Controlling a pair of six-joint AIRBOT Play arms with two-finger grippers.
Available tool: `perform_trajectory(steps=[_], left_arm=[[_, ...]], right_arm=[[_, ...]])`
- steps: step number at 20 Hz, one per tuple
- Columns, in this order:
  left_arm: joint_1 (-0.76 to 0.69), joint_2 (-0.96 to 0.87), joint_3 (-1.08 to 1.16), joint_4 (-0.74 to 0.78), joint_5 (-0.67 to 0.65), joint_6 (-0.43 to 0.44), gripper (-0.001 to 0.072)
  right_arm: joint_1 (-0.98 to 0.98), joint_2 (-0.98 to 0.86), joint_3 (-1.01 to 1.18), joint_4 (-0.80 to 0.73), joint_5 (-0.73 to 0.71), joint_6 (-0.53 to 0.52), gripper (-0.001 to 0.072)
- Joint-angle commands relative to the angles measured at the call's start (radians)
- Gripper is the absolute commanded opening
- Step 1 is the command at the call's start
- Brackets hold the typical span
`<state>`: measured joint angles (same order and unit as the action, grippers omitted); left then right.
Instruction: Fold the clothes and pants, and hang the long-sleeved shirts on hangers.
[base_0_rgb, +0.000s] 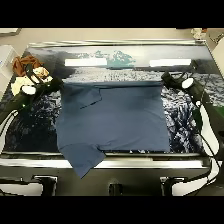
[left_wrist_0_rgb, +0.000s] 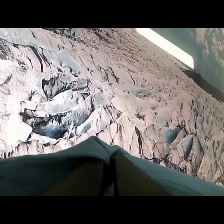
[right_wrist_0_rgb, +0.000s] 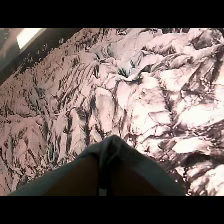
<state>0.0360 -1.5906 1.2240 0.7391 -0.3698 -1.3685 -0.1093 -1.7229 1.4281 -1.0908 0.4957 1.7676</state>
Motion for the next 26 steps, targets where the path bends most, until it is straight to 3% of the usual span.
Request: perform_trajectory(steps=[1,3,6,8,9,11,21,22,23,24,25,26], left_arm=[[-0.007,-0.011,0.005,0.001,-0.051,0.000,0.0021],[0.030,0.031,0.022,0.005,-0.182,0.038,0.0022],[0.122,0.093,0.039,0.019,-0.606,0.038,0.0021],[0.140,0.094,0.028,0.157,-0.879,0.033,0.0021],[0.136,0.094,0.001,0.235,-0.935,0.014,0.0022],[0.129,0.093,-0.087,0.309,-0.938,-0.008,0.0021],[0.129,0.087,-0.163,0.290,-0.827,-0.012,0.0022],[0.129,0.087,-0.161,0.282,-0.827,-0.012,0.0060],[0.133,0.089,-0.155,0.282,-0.844,-0.015,0.0231],[0.145,0.090,-0.140,0.286,-0.883,-0.027,0.0527],[0.167,0.094,-0.117,0.290,-0.940,-0.026,0.0603],[0.195,0.103,-0.099,0.303,-0.998,-0.026,0.0603]], right_arm=[[-0.002,-0.015,0.003,-0.001,0.070,0.037,0.0041],[-0.025,0.013,0.034,-0.005,0.185,0.038,0.0041],[-0.085,0.069,0.074,-0.022,0.517,-0.065,0.0042],[-0.093,0.073,0.066,-0.125,0.795,-0.105,0.0042],[-0.091,0.069,0.043,-0.169,0.864,-0.112,0.0042],[-0.093,0.056,-0.018,-0.195,0.894,-0.127,0.0041],[-0.093,0.037,-0.053,-0.174,0.877,-0.128,0.0047],[-0.093,0.037,-0.053,-0.172,0.889,-0.126,0.0153],[-0.093,0.040,-0.051,-0.161,0.899,-0.127,0.0420],[-0.097,0.049,-0.043,-0.160,0.931,-0.159,0.0535],[-0.113,0.063,-0.032,-0.171,0.966,-0.173,0.0543],[-0.144,0.082,-0.023,-0.183,1.004,-0.175,0.0557]])
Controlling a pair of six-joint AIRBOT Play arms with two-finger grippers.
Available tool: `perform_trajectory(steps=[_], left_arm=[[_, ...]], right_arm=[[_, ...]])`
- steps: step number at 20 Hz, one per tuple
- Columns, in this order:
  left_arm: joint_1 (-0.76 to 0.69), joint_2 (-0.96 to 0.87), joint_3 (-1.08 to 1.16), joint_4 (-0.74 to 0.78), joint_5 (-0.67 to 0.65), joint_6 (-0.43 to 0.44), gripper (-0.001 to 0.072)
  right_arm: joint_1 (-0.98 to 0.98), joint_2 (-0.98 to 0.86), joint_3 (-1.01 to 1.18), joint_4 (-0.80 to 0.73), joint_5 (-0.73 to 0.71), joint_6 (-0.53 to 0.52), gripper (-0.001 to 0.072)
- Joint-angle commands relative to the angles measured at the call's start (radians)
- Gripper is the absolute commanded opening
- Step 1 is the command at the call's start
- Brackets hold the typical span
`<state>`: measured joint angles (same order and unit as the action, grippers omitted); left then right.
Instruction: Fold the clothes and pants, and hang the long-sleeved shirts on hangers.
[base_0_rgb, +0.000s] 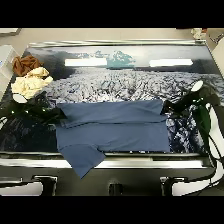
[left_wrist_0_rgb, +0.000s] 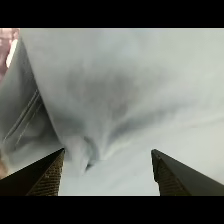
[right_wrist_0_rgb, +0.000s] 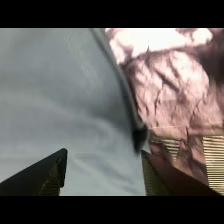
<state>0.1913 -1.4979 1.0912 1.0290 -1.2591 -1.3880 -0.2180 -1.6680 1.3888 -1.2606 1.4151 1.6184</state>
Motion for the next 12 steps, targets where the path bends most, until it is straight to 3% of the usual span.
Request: perform_trajectory(steps=[1,5,9,12], left_arm=[[0.070,0.029,0.040,0.030,-0.159,-0.007,0.0601],[0.115,0.156,-0.159,0.107,-0.200,0.007,0.0595],[0.115,0.315,-0.557,0.097,-0.127,0.099,0.0594],[0.109,0.368,-0.667,0.050,-0.079,0.109,0.0589]], right_arm=[[-0.077,0.046,0.016,-0.015,0.115,-0.025,0.0557],[-0.184,0.112,-0.073,-0.045,0.214,-0.037,0.0558],[-0.183,0.191,-0.275,-0.029,0.135,-0.072,0.0564],[-0.183,0.200,-0.336,-0.029,0.128,-0.079,0.0563]])
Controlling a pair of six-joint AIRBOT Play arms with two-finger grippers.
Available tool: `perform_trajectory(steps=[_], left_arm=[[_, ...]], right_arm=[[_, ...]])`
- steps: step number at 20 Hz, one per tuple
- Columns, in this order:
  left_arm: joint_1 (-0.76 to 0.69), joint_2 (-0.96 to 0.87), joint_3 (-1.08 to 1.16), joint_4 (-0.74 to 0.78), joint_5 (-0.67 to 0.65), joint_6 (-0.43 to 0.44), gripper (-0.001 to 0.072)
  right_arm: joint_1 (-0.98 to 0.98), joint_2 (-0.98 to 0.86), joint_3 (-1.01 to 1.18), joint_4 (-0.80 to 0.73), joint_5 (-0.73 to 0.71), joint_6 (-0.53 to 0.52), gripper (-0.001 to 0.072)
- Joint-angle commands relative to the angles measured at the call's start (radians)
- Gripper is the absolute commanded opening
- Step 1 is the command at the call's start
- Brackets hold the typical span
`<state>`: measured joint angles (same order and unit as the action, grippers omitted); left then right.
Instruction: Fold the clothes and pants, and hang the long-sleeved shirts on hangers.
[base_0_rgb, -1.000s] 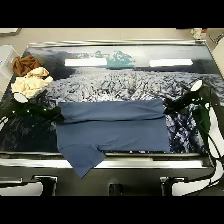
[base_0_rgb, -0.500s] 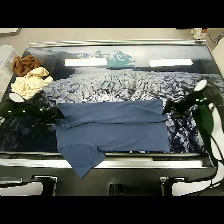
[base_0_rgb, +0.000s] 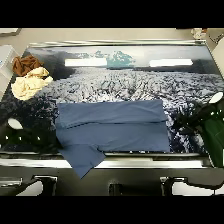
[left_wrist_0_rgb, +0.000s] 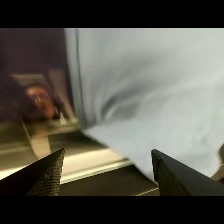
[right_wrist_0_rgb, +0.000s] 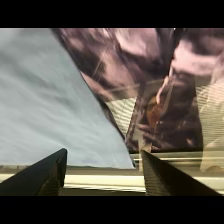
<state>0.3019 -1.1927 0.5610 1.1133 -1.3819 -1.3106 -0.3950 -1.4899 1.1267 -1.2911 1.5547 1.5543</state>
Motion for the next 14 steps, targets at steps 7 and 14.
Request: perform_trajectory(steps=[7,14], left_arm=[[-0.146,0.036,-0.140,-0.168,0.145,-0.007,0.0586],[-0.183,0.022,-0.136,-0.147,0.100,0.010,0.0021]], right_arm=[[-0.006,0.023,-0.080,0.026,-0.007,-0.015,0.0562],[-0.005,0.023,-0.160,0.042,-0.019,-0.032,0.0574]])
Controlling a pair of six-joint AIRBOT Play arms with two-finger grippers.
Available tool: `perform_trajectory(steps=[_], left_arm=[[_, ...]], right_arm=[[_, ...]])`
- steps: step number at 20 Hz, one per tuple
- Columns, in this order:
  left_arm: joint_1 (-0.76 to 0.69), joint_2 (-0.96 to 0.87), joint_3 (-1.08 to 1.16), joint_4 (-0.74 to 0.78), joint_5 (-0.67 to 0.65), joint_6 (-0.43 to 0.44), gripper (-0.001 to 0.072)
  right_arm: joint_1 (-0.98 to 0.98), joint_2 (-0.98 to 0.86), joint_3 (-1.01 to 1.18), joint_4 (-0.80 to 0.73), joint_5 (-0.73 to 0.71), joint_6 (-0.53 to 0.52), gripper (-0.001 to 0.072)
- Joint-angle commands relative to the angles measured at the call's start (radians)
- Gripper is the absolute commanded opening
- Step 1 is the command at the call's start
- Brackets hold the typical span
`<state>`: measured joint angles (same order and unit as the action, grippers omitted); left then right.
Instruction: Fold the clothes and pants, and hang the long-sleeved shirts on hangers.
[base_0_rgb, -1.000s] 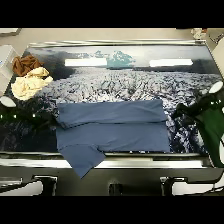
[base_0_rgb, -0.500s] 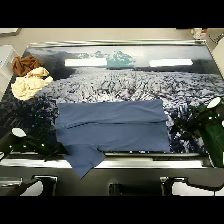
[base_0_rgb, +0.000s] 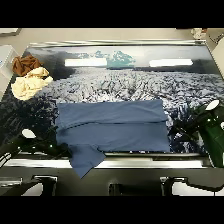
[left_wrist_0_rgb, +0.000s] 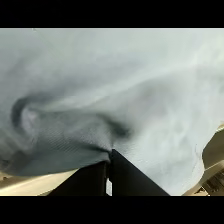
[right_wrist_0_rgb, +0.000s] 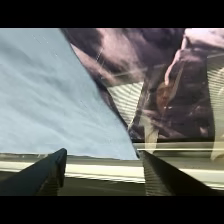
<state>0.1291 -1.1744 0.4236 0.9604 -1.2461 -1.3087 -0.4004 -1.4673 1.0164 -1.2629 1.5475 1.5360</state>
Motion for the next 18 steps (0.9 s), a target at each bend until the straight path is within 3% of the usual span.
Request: perform_trajectory(steps=[1,8,10,11,13,18], left_arm=[[-0.010,0.007,0.003,0.013,-0.037,0.008,0.0020],[-0.010,0.012,0.003,0.016,-0.037,0.008,0.0020],[-0.010,0.011,0.003,0.022,-0.034,0.010,0.0020],[-0.010,0.011,0.005,0.036,-0.032,0.009,0.0020],[-0.010,0.013,0.024,0.074,-0.041,0.008,0.0020],[-0.010,0.027,0.265,0.194,-0.100,0.002,0.0017]], right_arm=[[0.000,0.000,-0.092,0.026,-0.027,-0.030,0.0574],[0.000,0.000,-0.232,0.100,-0.114,-0.069,0.0568],[0.000,0.000,-0.244,0.109,-0.114,-0.071,0.0535],[0.000,0.000,-0.250,0.111,-0.113,-0.071,0.0441],[0.000,0.001,-0.251,0.114,-0.097,-0.077,0.0036],[0.000,0.036,-0.125,0.160,-0.087,-0.107,0.0040]])
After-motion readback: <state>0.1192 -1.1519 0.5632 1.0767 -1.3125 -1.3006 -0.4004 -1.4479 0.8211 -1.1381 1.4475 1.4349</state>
